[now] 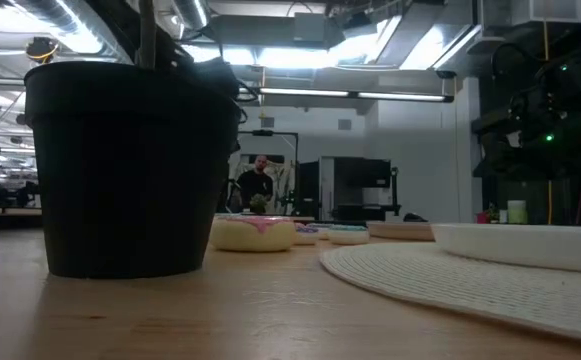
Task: Pick & Place donuts
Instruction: Put the large blue donut onto the white plate
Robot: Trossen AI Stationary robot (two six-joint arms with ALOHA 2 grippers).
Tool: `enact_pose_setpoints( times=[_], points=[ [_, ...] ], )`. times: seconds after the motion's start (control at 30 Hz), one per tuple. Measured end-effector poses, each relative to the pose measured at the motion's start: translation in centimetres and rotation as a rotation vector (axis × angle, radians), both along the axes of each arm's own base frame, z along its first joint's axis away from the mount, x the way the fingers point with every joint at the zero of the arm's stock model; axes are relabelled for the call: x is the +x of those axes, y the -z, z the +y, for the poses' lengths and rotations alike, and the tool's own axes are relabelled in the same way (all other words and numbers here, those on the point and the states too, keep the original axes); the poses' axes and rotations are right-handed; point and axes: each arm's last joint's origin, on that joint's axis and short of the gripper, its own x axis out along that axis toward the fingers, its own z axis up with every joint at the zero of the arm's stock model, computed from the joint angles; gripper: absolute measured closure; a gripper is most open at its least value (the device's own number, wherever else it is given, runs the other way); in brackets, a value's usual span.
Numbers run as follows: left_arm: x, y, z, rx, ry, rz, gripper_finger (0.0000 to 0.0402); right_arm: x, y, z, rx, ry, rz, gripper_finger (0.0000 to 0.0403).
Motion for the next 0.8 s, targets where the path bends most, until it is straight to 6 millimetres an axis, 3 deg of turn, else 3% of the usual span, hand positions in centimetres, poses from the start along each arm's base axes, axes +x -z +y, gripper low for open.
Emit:
enact_pose_setpoints(
  times=[0.5,0.8],
  points=[
    [1.1,2.8,0.7,0.000,0.015,0.041,0.0178,0.0,0.0,0.0,0.000,0.000,0.000,0.0040],
    [1.1,2.7,0.5,-0.016,0.075,0.042,0.0189,0.0,0.0,0.0,0.000,0.000,0.000,0.0040]
  ],
)
